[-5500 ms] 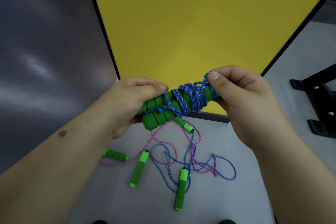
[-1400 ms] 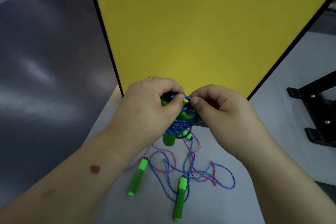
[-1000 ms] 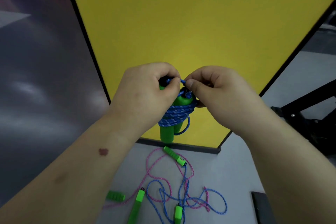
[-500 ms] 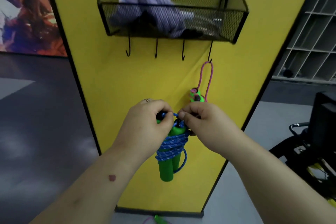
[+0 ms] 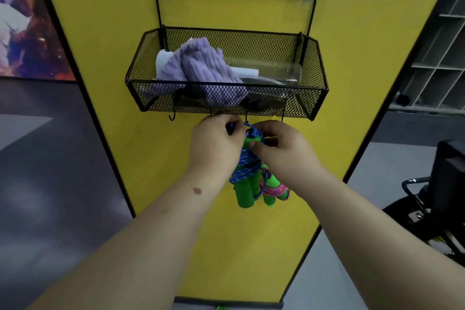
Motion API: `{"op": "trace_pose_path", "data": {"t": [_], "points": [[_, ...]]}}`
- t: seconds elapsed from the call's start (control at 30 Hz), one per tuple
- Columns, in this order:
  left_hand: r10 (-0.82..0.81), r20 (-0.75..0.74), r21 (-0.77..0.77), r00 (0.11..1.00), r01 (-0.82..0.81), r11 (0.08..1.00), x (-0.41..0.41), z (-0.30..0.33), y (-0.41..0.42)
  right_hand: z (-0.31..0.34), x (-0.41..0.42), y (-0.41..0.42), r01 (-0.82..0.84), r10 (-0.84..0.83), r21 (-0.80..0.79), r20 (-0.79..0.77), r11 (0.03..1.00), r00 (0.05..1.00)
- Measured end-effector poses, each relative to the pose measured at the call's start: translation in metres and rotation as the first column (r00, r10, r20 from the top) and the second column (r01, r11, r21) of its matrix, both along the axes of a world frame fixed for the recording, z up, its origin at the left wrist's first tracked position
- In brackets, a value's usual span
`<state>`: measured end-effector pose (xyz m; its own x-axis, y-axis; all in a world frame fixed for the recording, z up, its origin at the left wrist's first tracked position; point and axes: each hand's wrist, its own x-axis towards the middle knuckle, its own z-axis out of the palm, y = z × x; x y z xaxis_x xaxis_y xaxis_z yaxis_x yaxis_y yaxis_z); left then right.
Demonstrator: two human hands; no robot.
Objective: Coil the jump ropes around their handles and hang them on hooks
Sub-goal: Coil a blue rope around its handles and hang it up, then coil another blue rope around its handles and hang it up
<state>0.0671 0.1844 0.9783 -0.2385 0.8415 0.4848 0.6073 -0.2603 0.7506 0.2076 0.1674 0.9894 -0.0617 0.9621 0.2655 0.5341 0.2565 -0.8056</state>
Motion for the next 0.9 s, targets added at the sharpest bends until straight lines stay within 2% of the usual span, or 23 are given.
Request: {"op": "trace_pose_path", "data": {"t": [0.1,0.37,0.53,0.6,0.83,0.9], "points": [[0.074,0.034,0.026,0.997,-0.075,0.997,0.01,-0.006,0.009,-0.009,-0.002,0.013,0.051,-0.052,0.046,0.017,0.998,0.999],[0.159,-0.06,0.113,0.985,-0.152,0.982,0.02,-0.006,0.031,-0.02,-0.009,0.031,0.16,-0.162,0.144,0.003,0.976,0.987],[0.11,-0.03,-0.006,0.994,-0.11,0.994,0.015,-0.019,0.035,-0.034,-0.013,0.036,0.153,-0.17,0.124,0.147,0.981,0.974],[0.09,-0.014,0.01,0.996,-0.09,0.996,0.015,-0.023,0.033,-0.038,-0.014,0.037,0.147,-0.17,0.132,0.178,0.98,0.969],[-0.005,-0.053,0.039,0.999,0.007,0.999,0.012,-0.043,0.016,-0.04,-0.015,0.022,0.125,-0.148,0.131,0.177,0.983,0.973],[-0.036,-0.123,0.079,0.992,0.046,0.996,0.004,-0.058,-0.002,-0.044,-0.016,0.006,0.128,-0.153,0.162,0.151,0.978,0.977]]}}
